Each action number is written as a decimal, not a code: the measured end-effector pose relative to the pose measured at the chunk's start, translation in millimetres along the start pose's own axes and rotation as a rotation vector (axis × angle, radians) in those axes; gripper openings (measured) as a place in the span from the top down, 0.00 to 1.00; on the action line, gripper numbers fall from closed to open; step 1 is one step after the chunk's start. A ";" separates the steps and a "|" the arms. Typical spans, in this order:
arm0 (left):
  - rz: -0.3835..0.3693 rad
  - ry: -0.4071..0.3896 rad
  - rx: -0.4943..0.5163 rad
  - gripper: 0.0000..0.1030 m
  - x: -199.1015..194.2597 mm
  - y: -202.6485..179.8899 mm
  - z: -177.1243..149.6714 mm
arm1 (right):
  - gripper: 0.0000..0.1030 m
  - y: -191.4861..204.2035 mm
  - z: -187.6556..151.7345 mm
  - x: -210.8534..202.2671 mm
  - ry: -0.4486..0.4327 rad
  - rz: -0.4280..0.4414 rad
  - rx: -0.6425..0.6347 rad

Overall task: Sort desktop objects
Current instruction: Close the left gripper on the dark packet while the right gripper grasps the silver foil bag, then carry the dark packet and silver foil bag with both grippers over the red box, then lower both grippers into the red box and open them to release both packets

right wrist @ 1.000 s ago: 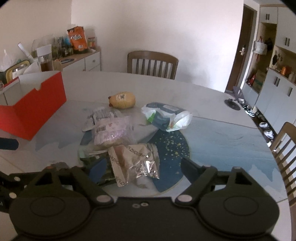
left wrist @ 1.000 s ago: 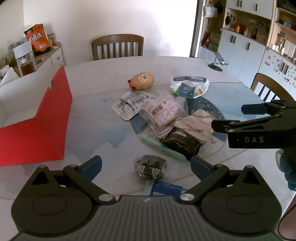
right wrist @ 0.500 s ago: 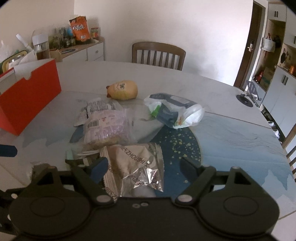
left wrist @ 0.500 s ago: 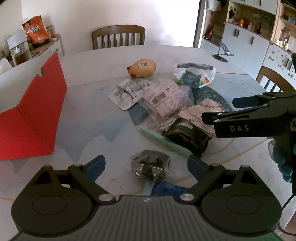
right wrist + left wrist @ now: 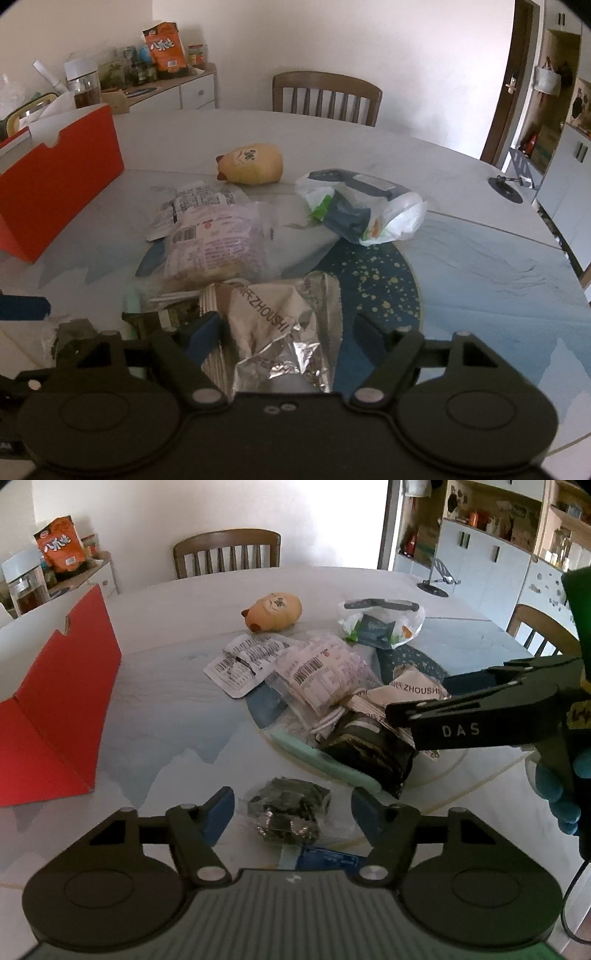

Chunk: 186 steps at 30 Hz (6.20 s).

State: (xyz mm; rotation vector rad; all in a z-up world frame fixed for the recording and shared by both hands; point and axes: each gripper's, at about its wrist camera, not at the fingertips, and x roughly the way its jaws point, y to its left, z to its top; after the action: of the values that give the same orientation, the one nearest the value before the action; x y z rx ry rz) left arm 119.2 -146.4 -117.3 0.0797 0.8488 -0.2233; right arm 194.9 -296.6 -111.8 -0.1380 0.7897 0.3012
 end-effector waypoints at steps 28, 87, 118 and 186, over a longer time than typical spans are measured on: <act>0.046 -0.006 -0.016 0.63 -9.6 -0.7 11.4 | 0.53 -3.4 4.5 -23.6 0.006 0.038 -0.008; 0.105 -0.140 -0.078 0.63 -174.2 76.0 64.9 | 0.53 72.9 81.9 -162.1 -0.006 0.221 -0.265; 0.159 -0.076 -0.062 0.62 -153.5 265.9 90.0 | 0.53 231.9 177.3 -76.4 -0.007 0.246 -0.380; 0.155 0.310 0.213 0.62 26.2 344.5 86.1 | 0.53 338.2 167.5 110.1 0.286 0.271 -0.543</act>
State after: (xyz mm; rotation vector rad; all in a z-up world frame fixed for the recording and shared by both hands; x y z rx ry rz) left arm 277.4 171.2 -86.8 0.3861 1.1194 -0.1564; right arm 274.2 86.8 -77.2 -0.5970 0.9966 0.7626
